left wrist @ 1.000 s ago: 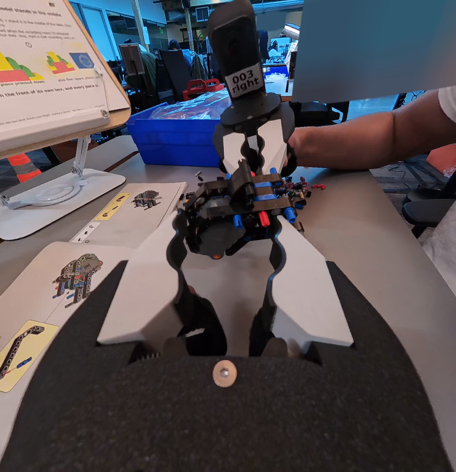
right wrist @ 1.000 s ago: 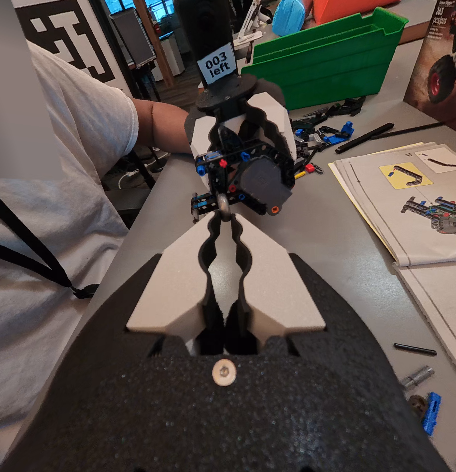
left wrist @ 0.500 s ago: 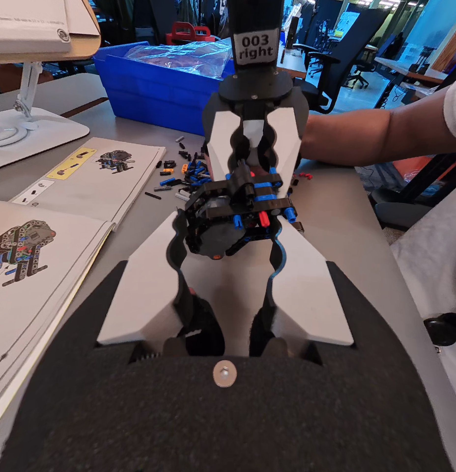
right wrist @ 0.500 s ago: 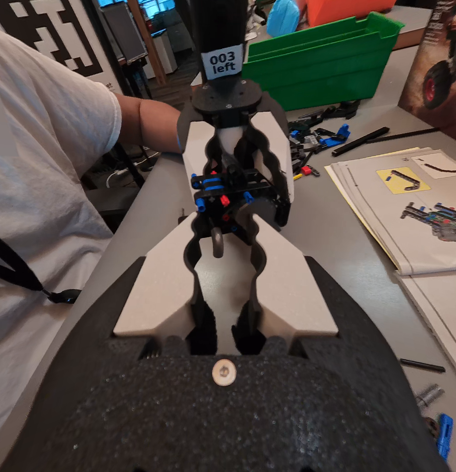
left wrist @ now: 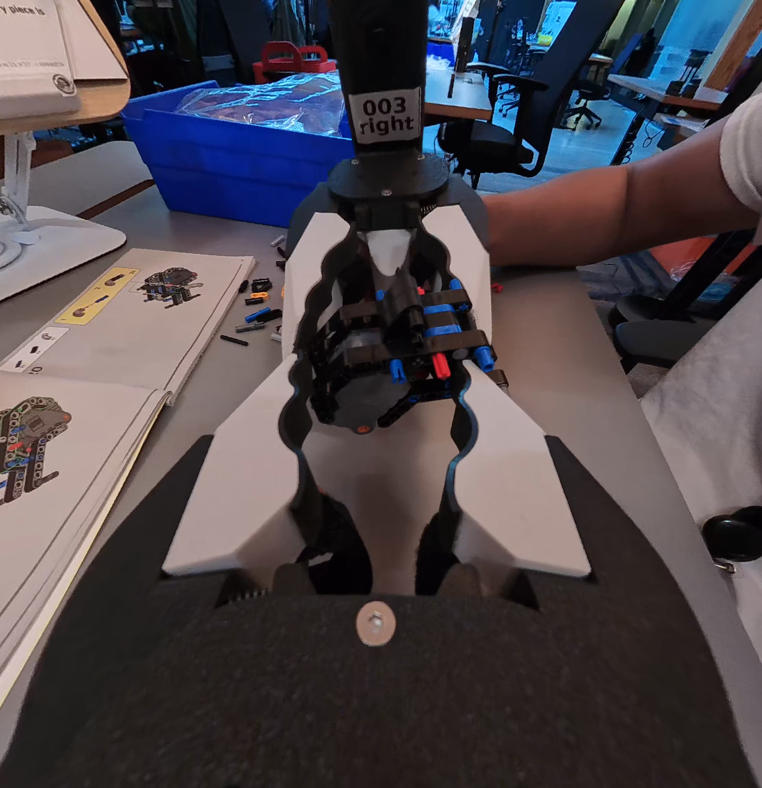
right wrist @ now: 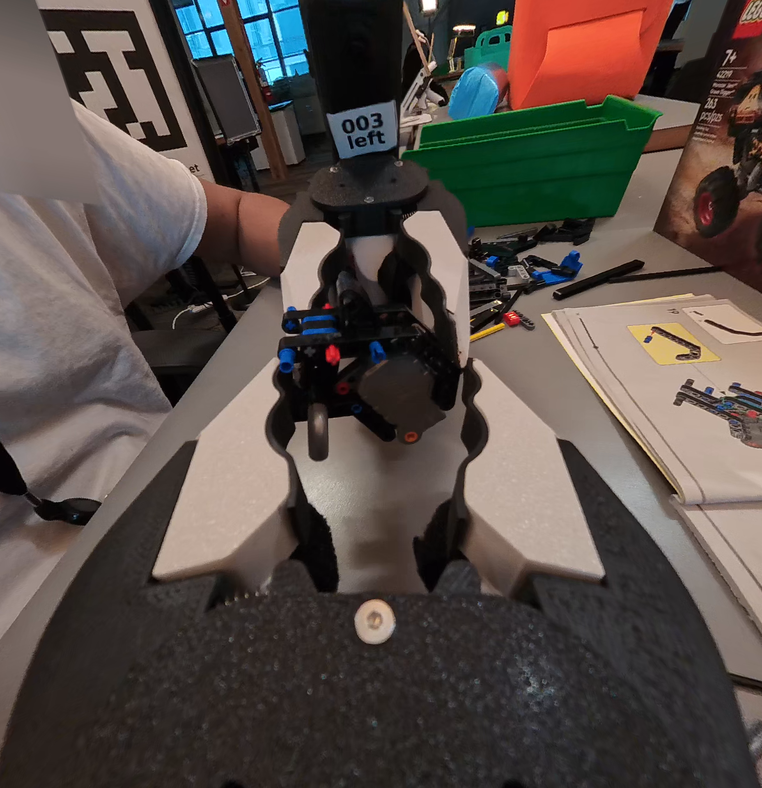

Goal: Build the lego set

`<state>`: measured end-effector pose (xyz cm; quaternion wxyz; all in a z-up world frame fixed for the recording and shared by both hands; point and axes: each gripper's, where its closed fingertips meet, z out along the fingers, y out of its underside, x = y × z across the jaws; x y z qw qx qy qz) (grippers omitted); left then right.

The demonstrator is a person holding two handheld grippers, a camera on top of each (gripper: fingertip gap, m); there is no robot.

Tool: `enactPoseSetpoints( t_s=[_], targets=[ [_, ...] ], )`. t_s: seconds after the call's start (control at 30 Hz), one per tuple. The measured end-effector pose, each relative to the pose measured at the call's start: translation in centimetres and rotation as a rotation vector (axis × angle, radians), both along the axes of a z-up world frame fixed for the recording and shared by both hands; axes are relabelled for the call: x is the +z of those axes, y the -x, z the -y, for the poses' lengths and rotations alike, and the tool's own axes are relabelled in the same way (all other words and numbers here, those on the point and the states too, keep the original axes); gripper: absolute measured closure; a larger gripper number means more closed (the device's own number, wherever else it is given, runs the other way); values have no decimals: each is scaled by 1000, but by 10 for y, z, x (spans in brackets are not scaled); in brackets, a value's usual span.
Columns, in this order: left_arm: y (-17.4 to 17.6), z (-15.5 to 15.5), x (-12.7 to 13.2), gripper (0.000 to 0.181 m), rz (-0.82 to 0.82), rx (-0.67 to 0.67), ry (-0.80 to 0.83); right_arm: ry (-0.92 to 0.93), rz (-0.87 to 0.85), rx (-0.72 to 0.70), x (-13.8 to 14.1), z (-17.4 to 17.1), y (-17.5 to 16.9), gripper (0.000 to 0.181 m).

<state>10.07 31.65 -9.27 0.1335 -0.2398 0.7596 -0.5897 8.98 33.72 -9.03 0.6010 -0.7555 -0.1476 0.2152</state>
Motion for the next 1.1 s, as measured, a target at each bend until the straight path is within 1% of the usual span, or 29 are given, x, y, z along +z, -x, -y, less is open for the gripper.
enactPoseSetpoints(
  t_s=[0.13,0.23,0.27,0.3,0.37,0.4,0.5,0.67,0.8,0.9,1.0,1.1],
  targets=[
    [-2,1,3,117,33,19,-21,-22,43,-5,3,2,-1,103],
    [-9,-6,3,117,87,90,-69,-61,122,-59,3,1,-10,107],
    [-9,-7,1,117,94,90,-92,-66,150,-59,1,1,-9,107],
    [-7,-6,0,117,102,79,-111,-63,160,-54,0,1,-7,107],
    [-4,-5,-2,117,121,52,-131,-101,236,-40,2,4,-5,109],
    [-1,-3,-3,117,96,26,-126,-134,269,-25,5,7,-2,114],
    [8,2,-2,117,31,-54,-61,-203,298,-10,12,12,8,125],
    [10,5,-8,117,23,-72,-72,-146,385,7,3,15,8,127],
    [5,0,-12,118,-9,-57,-84,-91,364,-20,-3,12,-1,128],
    [3,-2,-23,119,-50,-58,-113,-37,356,-12,-14,12,-3,128],
    [5,-2,-35,119,-75,-69,-168,10,411,7,-28,14,-3,128],
    [5,-2,-41,118,-84,-60,-200,16,434,9,-33,15,-5,128]
  ],
)
